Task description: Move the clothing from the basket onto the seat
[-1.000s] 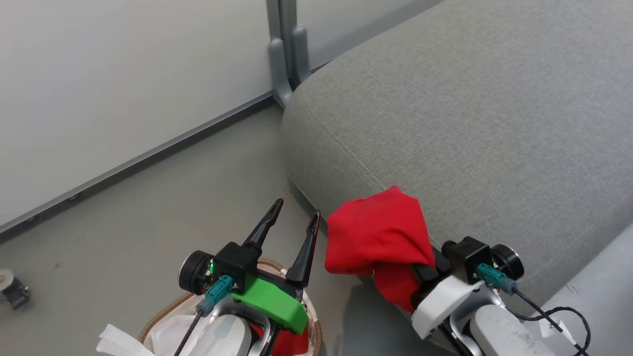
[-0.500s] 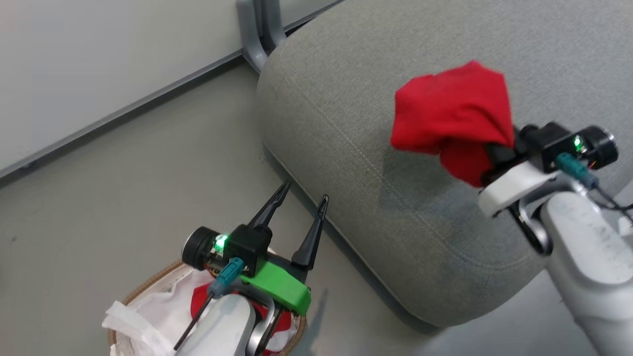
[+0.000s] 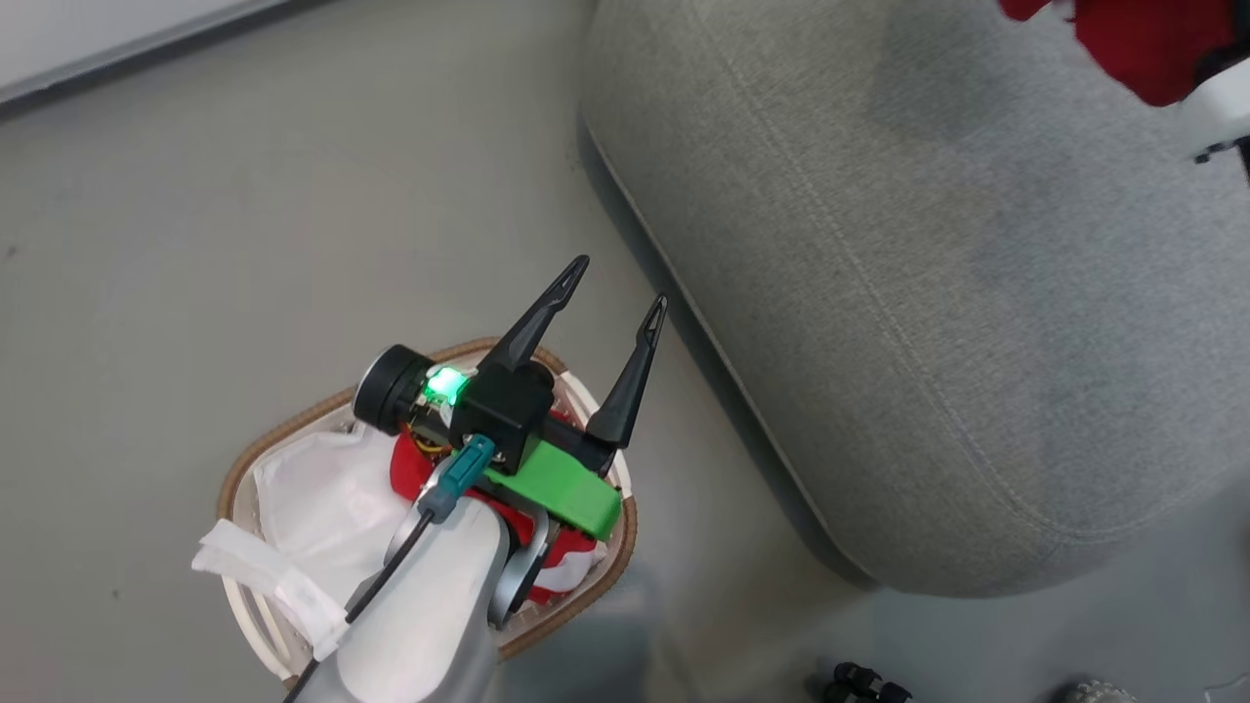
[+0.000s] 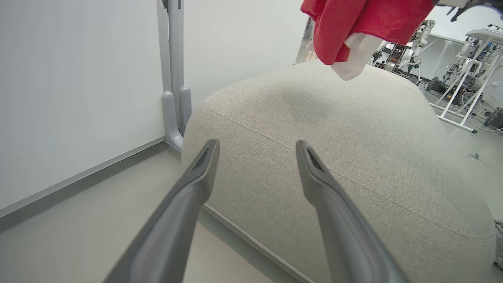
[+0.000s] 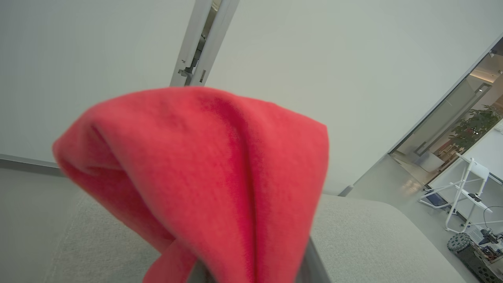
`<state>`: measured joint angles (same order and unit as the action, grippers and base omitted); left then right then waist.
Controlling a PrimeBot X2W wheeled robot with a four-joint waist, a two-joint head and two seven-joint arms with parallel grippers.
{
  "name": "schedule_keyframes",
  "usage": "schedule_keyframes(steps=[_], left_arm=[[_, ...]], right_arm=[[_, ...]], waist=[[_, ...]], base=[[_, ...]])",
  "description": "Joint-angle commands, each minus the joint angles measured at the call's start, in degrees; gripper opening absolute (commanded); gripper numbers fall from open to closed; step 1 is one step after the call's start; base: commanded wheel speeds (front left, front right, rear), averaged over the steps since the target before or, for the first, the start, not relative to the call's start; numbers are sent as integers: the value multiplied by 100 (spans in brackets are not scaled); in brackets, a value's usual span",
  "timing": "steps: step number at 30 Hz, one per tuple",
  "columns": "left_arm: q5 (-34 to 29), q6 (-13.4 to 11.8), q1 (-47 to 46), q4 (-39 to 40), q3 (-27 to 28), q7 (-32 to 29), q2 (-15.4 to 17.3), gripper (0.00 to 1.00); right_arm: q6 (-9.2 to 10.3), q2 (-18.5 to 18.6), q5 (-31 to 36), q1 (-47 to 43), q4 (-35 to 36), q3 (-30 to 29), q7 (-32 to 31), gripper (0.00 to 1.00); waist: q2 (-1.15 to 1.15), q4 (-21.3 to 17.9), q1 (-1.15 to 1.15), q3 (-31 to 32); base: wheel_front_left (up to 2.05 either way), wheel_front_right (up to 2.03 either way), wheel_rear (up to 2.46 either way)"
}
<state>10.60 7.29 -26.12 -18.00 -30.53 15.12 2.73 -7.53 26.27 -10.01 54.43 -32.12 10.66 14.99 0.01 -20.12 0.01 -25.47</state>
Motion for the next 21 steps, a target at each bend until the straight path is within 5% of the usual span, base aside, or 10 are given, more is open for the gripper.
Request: schedule_keyframes(steps=[1,10,16,19,21], left_arm=[[-41,14,-181,55,-28,4,28,100],[-109,20,-442,176,-215,4,25,100],[-147,6,-465,147,-127,4,25,100],[-205,-12,-456,141,-46,4,25,100],[-203,-15,-402,139,17,4,26,100]], right_arm=[[8,70,84,194,-102,-116,26,0],[8,305,286,611,-992,-771,26,2],[8,65,481,299,-1356,-1097,25,1],[8,-81,573,68,-1422,-1283,25,19],[8,-144,609,-125,-1396,-1452,24,79]], waist=[[-1,637,-1,-788],[-1,1151,-1,-1373],[-1,1239,-1,-1477],[-1,1223,-1,-1423],[-1,1216,-1,-1343]], base=[[0,0,0],[0,0,0],[0,0,0],[0,0,0],[0,0,0]])
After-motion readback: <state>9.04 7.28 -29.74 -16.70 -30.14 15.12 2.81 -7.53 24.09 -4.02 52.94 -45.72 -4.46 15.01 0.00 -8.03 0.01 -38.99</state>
